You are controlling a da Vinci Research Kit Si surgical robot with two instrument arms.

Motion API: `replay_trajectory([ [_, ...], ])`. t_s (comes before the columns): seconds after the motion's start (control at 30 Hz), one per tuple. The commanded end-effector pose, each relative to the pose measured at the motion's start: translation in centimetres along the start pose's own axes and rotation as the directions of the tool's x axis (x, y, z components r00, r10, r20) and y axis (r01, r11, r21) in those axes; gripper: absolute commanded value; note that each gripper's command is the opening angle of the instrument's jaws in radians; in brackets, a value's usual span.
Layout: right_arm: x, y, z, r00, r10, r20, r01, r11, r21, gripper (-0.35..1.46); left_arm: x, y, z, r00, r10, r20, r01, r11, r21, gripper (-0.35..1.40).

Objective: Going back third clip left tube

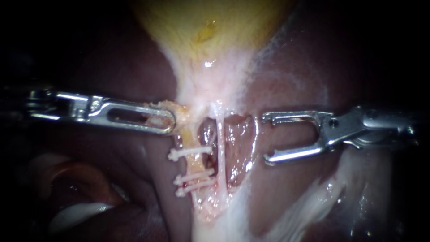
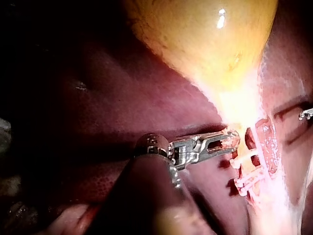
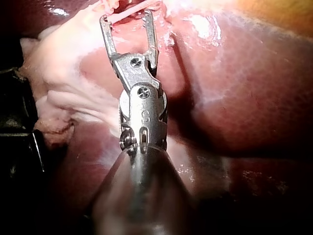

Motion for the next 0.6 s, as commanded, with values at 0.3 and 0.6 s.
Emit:
replay_trajectory([
  [0.3,0.04,-0.02,-0.02,1.0,-0.004,0.0,0.004,1.0,0.002,0.5,-0.01,0.14,0.24,0.9999,0.005,-0.015,-0.005,1.0,-0.005,-0.35],
  [0.6,0.07,-0.03,-0.03,1.0,-0.002,-0.001,0.002,1.0,0.003,0.5,-0.01,0.14,0.24,0.9999,0.005,-0.015,-0.005,1.0,-0.005,-0.35],
])
